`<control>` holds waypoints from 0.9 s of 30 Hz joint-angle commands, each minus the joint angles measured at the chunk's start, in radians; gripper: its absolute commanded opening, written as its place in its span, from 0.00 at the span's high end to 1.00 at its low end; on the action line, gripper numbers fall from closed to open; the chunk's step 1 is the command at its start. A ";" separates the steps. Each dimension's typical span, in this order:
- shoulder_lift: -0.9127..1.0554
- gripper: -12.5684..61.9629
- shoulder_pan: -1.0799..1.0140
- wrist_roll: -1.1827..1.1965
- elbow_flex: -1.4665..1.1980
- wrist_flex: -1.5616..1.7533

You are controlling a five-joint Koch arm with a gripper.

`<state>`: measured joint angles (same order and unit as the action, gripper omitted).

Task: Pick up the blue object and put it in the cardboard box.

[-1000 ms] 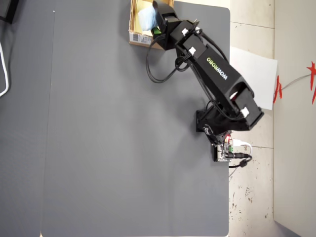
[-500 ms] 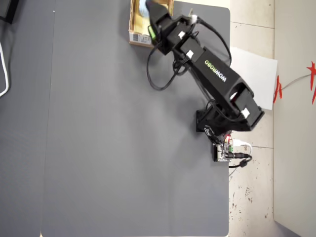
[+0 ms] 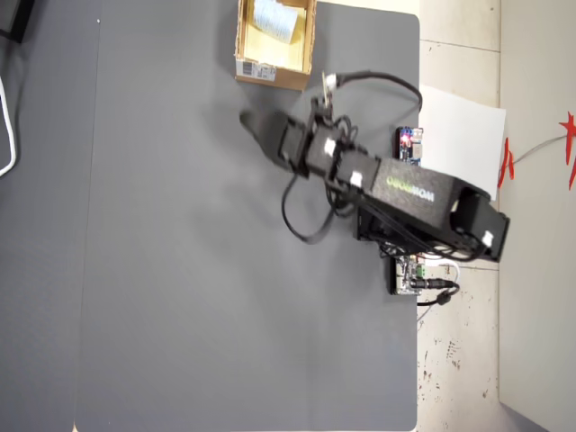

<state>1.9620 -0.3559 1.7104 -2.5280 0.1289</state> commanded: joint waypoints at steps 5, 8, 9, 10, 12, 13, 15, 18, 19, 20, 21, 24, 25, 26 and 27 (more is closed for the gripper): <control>0.121 0.38 0.107 0.080 -0.133 0.144; 0.166 0.38 0.140 0.080 -0.209 0.143; 0.181 0.38 0.147 0.080 -0.232 0.143; 0.193 0.38 0.156 0.080 -0.255 0.143; 0.218 0.38 0.169 0.080 -0.296 0.141; 0.247 0.38 0.183 0.080 -0.341 0.138; 0.278 0.38 0.193 0.080 -0.379 0.120; 0.316 0.38 0.216 0.078 -0.430 0.115; 0.330 0.38 0.225 0.078 -0.446 0.115; 0.347 0.38 0.239 0.078 -0.463 0.114; 0.362 0.38 0.249 0.078 -0.482 0.106; 0.397 0.38 0.275 0.075 -0.525 0.078; 0.397 0.38 0.275 0.074 -0.529 0.072; 0.400 0.38 0.276 0.074 -0.532 0.064; 0.402 0.38 0.276 0.074 -0.538 0.057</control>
<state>2.2780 -0.0874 1.7487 -3.0618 0.1825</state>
